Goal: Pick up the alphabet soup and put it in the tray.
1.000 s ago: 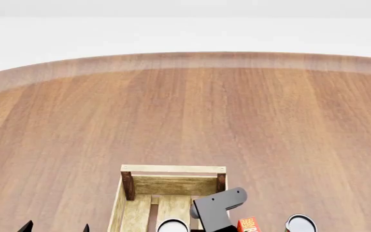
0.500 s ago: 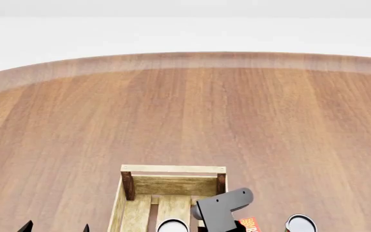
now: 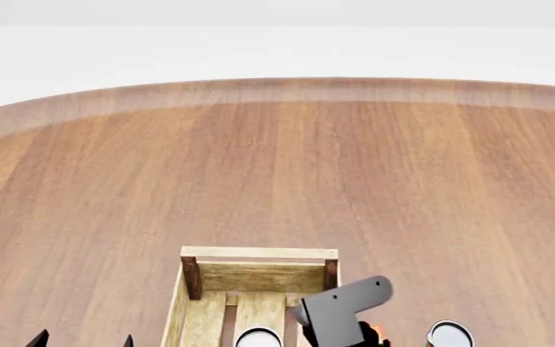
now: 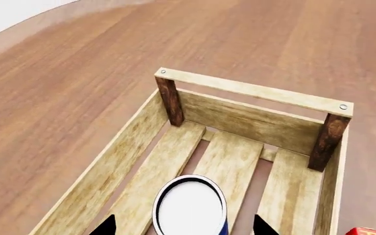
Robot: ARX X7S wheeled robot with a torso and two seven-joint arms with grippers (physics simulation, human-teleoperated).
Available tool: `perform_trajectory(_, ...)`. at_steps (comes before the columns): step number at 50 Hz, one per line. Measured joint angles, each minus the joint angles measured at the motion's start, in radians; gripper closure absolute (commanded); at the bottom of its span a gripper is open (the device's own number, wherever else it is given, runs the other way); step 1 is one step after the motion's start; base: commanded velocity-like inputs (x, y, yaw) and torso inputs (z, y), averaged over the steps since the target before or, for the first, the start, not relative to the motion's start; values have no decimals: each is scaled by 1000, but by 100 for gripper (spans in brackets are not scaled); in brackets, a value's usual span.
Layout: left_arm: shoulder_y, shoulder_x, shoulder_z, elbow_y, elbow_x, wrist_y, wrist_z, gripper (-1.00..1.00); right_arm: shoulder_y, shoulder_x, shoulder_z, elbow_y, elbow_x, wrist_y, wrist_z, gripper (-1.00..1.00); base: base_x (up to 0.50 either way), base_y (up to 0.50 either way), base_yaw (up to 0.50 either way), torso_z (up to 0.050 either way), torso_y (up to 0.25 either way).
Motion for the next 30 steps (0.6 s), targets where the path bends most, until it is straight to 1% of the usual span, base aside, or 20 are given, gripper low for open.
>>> perform_trajectory(30, 5, -13, -4, 21, -10, 0, -12, -100, -139, 60, 102, -310, 62, -9, 111, -100, 0, 0, 0, 0, 0)
